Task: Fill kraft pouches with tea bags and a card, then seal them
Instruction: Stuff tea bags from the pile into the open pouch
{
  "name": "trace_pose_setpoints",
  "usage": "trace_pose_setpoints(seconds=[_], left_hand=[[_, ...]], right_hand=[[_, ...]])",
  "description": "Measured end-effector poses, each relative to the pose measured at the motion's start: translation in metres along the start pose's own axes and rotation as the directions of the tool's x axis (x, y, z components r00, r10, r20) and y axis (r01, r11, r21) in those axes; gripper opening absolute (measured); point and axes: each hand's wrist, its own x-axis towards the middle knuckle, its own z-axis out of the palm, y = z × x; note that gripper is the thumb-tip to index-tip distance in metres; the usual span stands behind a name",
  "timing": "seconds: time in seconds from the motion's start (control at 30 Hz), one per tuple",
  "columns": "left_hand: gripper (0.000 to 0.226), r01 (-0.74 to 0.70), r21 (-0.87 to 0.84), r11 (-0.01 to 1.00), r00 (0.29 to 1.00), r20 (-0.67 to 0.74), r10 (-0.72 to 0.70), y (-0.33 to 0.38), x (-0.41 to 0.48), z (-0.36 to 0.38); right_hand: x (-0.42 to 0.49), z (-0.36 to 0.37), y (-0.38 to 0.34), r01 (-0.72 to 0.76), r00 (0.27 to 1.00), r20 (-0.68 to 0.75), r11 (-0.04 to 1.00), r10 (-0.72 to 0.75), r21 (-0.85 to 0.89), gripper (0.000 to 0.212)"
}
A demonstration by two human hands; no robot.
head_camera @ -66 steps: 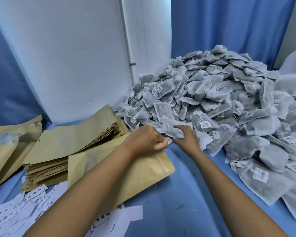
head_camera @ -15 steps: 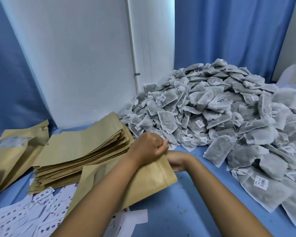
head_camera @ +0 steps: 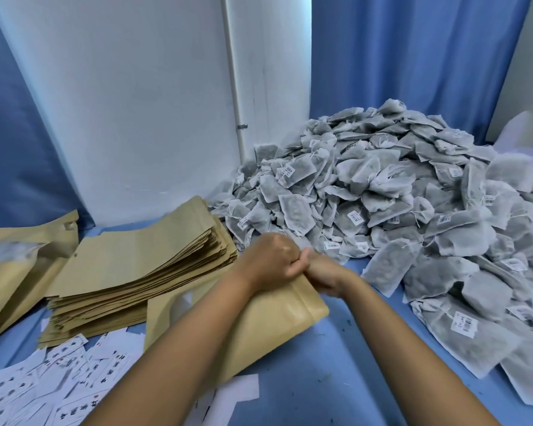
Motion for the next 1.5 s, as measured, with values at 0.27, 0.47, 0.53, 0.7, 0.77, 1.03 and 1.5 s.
trace_pose_setpoints(seconds=[0.27,0.47,0.53,0.7,0.77,1.03,1.5], left_hand=[[0.05,0.038,-0.025,0.999,0.999,-0.003,-0.038,-0.001,-0.002,0.02],[0.05,0.032,-0.019,0.999,0.999,-0.015,-0.032,-0.004,0.007,0.029],[0.05,0.025,-0.02,0.999,0.999,-0.022,-0.026,-0.006,0.008,0.03],[0.049,0.058,-0.045,0.997,0.998,-0.02,-0.059,-0.011,0.005,0.033],[0.049,0.072,-0.046,0.996,0.997,-0.013,-0.072,-0.013,0.005,0.036],[0.048,0.094,-0.061,0.994,0.995,-0.034,-0.096,-0.013,0.003,0.032],[0.048,0.108,-0.079,0.991,0.993,-0.039,-0.111,-0.001,-0.003,0.016]], right_hand=[[0.013,-0.122,0.065,-0.631,0.775,-0.632,0.081,0.02,-0.771,0.048],[0.031,-0.106,0.071,-0.254,0.768,-0.497,0.52,-0.403,-0.815,0.031],[0.048,-0.105,0.077,-0.287,0.846,-0.448,0.461,-0.29,-0.84,0.05],[0.079,-0.124,0.092,-0.444,0.894,-0.42,0.185,0.155,-0.877,0.096],[0.083,-0.124,0.092,-0.432,0.9,-0.435,0.114,0.004,-0.894,0.075],[0.063,-0.136,0.083,-0.312,0.894,-0.385,0.301,-0.228,-0.901,0.024],[0.068,-0.125,0.083,-0.431,0.9,-0.392,0.525,0.19,-0.734,0.095]])
